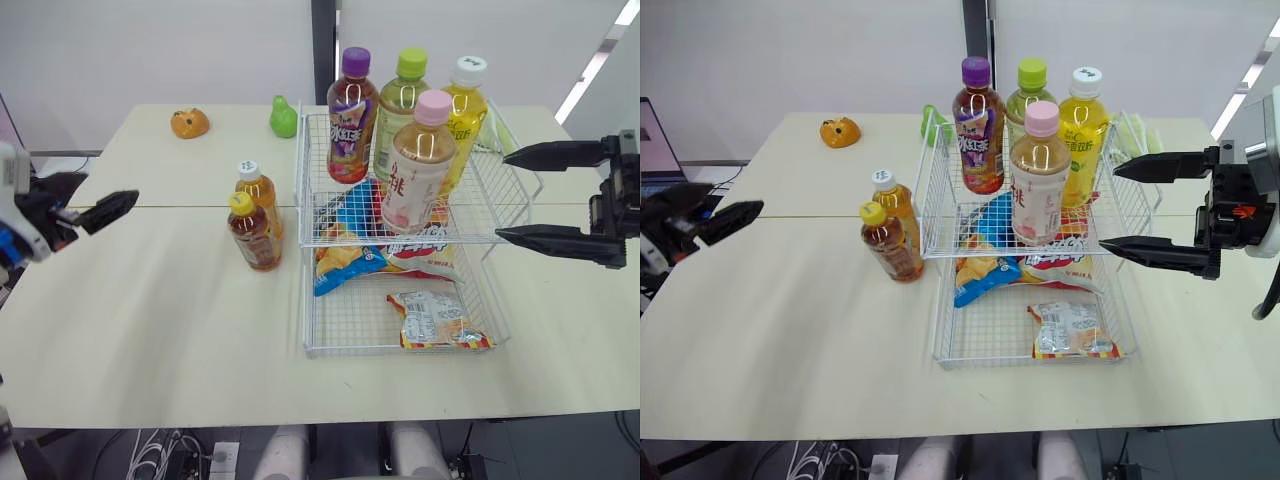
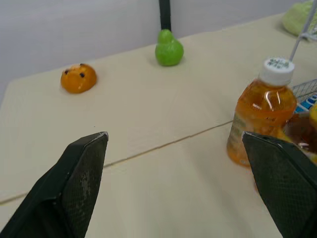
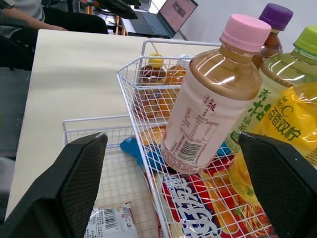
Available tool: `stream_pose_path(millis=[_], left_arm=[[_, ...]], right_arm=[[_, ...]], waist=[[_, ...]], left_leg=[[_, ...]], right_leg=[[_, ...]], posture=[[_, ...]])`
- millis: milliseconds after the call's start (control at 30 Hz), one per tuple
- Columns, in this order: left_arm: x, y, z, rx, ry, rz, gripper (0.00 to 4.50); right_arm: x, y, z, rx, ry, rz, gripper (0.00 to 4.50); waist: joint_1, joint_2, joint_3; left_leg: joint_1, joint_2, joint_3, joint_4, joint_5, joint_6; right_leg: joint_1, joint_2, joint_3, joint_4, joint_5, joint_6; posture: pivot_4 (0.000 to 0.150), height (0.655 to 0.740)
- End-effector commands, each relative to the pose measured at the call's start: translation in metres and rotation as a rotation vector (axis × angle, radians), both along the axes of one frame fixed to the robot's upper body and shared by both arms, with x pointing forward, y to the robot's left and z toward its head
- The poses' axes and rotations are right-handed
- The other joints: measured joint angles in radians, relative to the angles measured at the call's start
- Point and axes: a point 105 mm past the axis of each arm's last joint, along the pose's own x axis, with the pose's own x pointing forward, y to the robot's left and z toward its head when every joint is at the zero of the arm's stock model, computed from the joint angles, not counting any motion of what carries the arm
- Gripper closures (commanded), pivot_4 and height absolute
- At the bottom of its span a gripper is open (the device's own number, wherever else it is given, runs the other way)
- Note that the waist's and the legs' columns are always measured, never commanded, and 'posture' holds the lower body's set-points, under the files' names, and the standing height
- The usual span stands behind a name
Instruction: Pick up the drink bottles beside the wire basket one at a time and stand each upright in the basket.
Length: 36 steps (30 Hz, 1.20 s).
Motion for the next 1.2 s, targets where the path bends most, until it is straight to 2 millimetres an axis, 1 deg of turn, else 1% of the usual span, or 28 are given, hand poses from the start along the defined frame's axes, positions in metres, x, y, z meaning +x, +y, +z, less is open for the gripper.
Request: stream_pose_path(millis=[33, 100, 167, 233, 333, 433, 533, 967, 1200], left_arm=[[-0.015, -0.007, -0.001, 0.047, -0.052, 0.001, 0.01], [-0.021, -0.011, -0.013, 0.007, -0.037, 0.008, 0.01], [-0.027, -0.023, -0.021, -0.026, -0.018, -0.023, 0.01], [-0.031, -0.036, -0.025, -0.049, -0.003, -0.063, 0.01], [-0.032, -0.049, -0.028, -0.054, 0.005, -0.088, 0.01], [-0.03, -0.057, -0.027, -0.069, -0.005, -0.103, 0.01], [-0.026, -0.064, -0.025, -0.07, -0.011, -0.125, 0.01], [-0.017, -0.082, -0.014, -0.058, -0.036, -0.202, 0.01], [-0.006, -0.111, 0.0, -0.142, -0.08, -0.261, 0.01]], right_arm=[[-0.006, 0.0, 0.008, -0.027, -0.032, 0.011, 0.0], [-0.007, 0.002, 0.011, -0.028, -0.025, 0.024, 0.0], [-0.01, 0.004, 0.014, -0.027, -0.007, 0.042, 0.0], [-0.013, 0.006, 0.016, -0.024, 0.008, 0.057, 0.0], [-0.02, 0.01, 0.016, -0.04, 0.022, 0.092, 0.0], [-0.026, 0.018, 0.014, -0.041, 0.03, 0.131, 0.0], [-0.026, 0.023, 0.013, -0.019, 0.017, 0.137, 0.0], [-0.022, 0.024, 0.006, 0.019, -0.003, 0.113, 0.0], [-0.022, 0.025, 0.008, 0.027, -0.014, 0.119, 0.0]], waist=[[0.006, 0.0, 0.0], [0.013, 0.0, 0.0], [0.016, 0.0, 0.0], [0.019, 0.0, 0.0], [0.021, 0.0, 0.0], [0.02, 0.0, 0.0], [0.02, 0.0, 0.0], [0.02, 0.0, 0.0], [0.021, 0.0, 0.0]], left_leg=[[0.0, 0.0, 0.0, 0.0, 0.0, 0.0], [0.0, 0.0, 0.0, 0.0, 0.0, 0.0], [0.0, 0.001, 0.0, 0.0, 0.0, 0.0], [0.0, 0.001, 0.0, 0.0, 0.0, 0.0], [0.0, 0.001, 0.0, 0.0, 0.0, 0.0], [0.0, 0.001, 0.0, 0.0, 0.0, 0.0], [0.0, 0.001, 0.001, 0.0, 0.0, 0.0], [0.0, 0.001, 0.002, 0.0, 0.0, 0.0], [0.0, 0.001, 0.002, 0.0, 0.0, 0.0]], right_leg=[[0.0, -0.001, 0.0, -0.001, 0.0, 0.0], [0.0, -0.001, 0.0, -0.001, 0.0, 0.0], [0.0, -0.002, 0.0, -0.002, 0.0, -0.001], [0.0, -0.002, 0.0, -0.002, 0.001, -0.001], [0.0, -0.002, 0.0, -0.002, 0.001, -0.001], [0.001, -0.001, 0.0, -0.002, 0.0, -0.001], [0.0, 0.0, -0.001, -0.002, 0.0, -0.002], [0.0, 0.001, -0.001, -0.002, 0.0, -0.002], [0.001, 0.001, -0.001, -0.002, 0.0, -0.001]], posture=[[0.15, 0.74], [0.15, 0.74], [0.15, 0.74], [0.15, 0.74], [0.15, 0.74], [0.15, 0.74], [0.15, 0.74], [0.15, 0.74], [0.15, 0.74]])
